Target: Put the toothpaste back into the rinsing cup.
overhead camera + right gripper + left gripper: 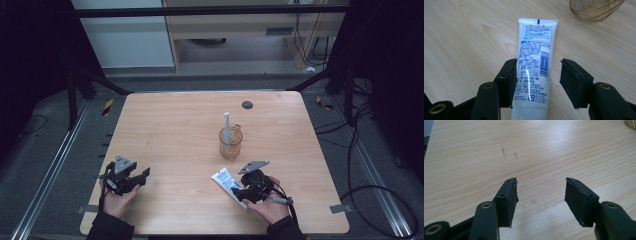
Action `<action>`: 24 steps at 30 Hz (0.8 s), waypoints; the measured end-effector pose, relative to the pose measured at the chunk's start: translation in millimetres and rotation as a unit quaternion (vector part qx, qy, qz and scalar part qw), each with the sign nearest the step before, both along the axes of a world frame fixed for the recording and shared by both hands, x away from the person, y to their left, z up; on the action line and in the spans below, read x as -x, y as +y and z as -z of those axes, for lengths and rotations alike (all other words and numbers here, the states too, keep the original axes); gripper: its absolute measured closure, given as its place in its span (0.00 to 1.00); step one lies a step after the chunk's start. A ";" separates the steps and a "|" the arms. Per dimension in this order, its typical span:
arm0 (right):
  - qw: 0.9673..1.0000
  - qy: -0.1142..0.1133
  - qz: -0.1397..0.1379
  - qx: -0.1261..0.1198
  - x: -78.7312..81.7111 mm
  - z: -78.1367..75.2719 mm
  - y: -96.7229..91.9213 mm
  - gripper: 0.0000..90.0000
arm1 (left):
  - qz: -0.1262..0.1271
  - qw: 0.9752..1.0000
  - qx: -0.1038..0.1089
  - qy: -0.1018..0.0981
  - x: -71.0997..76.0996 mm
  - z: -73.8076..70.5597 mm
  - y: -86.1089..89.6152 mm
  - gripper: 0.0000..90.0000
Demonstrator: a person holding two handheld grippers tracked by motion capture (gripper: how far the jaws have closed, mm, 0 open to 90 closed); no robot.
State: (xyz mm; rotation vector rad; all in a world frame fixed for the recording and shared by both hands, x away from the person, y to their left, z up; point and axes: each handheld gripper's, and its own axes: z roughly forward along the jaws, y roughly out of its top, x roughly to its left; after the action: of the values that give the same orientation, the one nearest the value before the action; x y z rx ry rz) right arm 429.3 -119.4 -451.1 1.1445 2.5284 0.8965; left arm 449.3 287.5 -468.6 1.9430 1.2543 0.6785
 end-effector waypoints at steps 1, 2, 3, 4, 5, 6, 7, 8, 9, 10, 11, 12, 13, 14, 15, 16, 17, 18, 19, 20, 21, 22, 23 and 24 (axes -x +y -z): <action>1.000 0.002 0.001 0.002 -0.1 0.5 0.8 0.52 | -0.001 1.000 0.000 0.000 0.0 -0.1 0.2 0.47; 1.000 0.004 0.001 0.005 -0.6 2.0 2.3 0.51 | -0.001 1.000 0.001 0.000 -0.1 -0.2 0.3 0.47; 1.000 0.004 -0.001 0.007 -1.0 2.4 2.5 0.51 | 0.000 1.000 0.001 0.000 -0.3 -0.1 0.0 0.47; 1.000 0.007 -0.001 0.009 -1.3 3.4 3.9 0.51 | 0.000 1.000 0.000 0.000 -0.3 0.0 -0.3 0.47; 1.000 0.007 0.000 0.010 -1.5 3.9 5.0 0.51 | 0.001 1.000 -0.001 0.001 -0.2 0.0 -0.7 0.47; 1.000 0.009 -0.002 0.014 -1.8 4.4 5.9 0.51 | 0.002 1.000 -0.002 0.000 -0.3 0.0 -0.8 0.47; 1.000 0.011 -0.002 0.016 -2.0 4.8 7.0 0.50 | 0.002 1.000 -0.002 0.001 -0.4 0.0 -0.7 0.47; 1.000 0.015 0.000 0.018 -2.1 5.1 8.2 0.50 | 0.001 1.000 -0.001 0.001 -0.4 0.0 -0.5 0.47; 1.000 0.015 -0.003 0.020 -2.8 5.6 8.7 0.50 | 0.001 1.000 -0.001 0.001 -0.5 0.1 -0.3 0.47; 1.000 0.018 -0.002 0.021 -3.0 5.8 9.5 0.49 | 0.000 1.000 0.000 0.002 -0.8 0.2 -0.1 0.47; 1.000 0.020 -0.002 0.023 -3.3 5.8 10.0 0.49 | 0.000 1.000 0.000 0.002 -1.1 0.3 0.0 0.47; 1.000 0.020 -0.004 0.023 -3.6 5.9 10.3 0.49 | 0.000 1.000 0.000 0.003 -1.2 0.3 -0.2 0.47; 0.999 0.022 -0.004 0.024 -4.2 6.1 10.7 0.49 | 0.000 1.000 0.000 0.003 -1.1 0.3 -0.4 0.47; 0.999 0.026 -0.004 0.025 -4.5 6.3 11.4 0.48 | 0.001 1.000 -0.001 0.003 -0.8 0.2 -0.6 0.47; 0.999 0.029 -0.004 0.027 -4.7 6.7 12.1 0.48 | 0.001 1.000 -0.001 0.003 -0.7 0.1 -0.8 0.47; 0.999 0.028 -0.004 0.026 -4.8 7.1 13.0 0.48 | 0.000 1.000 -0.001 0.003 -0.7 0.1 -0.9 0.47; 0.999 0.030 -0.004 0.028 -4.8 7.5 13.6 0.48 | 0.000 1.000 0.000 0.003 -0.8 0.1 -0.9 0.47; 0.999 0.031 -0.006 0.030 -4.9 7.7 14.0 0.48 | 0.000 1.000 0.000 0.004 -1.0 0.3 -1.0 0.47; 0.999 0.033 -0.007 0.032 -4.7 8.0 14.8 0.48 | 0.000 1.000 -0.001 0.005 -1.1 0.4 -1.1 0.47; 0.999 0.033 -0.007 0.032 -4.6 8.1 15.4 0.48 | 0.000 1.000 -0.002 0.005 -1.1 0.6 -1.3 0.47; 0.999 0.032 -0.008 0.035 -4.8 8.1 16.0 0.48 | 0.001 1.000 -0.002 0.005 -1.1 0.6 -1.4 0.47; 0.999 0.033 -0.009 0.038 -5.3 8.4 16.3 0.48 | 0.000 1.000 -0.003 0.005 -1.1 0.6 -1.5 0.47; 0.999 0.037 -0.008 0.040 -5.7 8.6 16.4 0.48 | 0.000 1.000 -0.002 0.005 -1.1 0.6 -1.5 0.47; 0.998 0.038 -0.008 0.041 -6.3 9.0 16.5 0.48 | 0.000 1.000 -0.003 0.005 -1.2 0.6 -1.5 0.47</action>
State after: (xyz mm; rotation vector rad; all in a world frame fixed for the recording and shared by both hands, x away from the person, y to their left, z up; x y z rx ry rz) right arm 435.6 -102.8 -460.1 1.1561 2.6109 0.7589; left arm 450.5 286.0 -469.2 1.9538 1.2587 0.6738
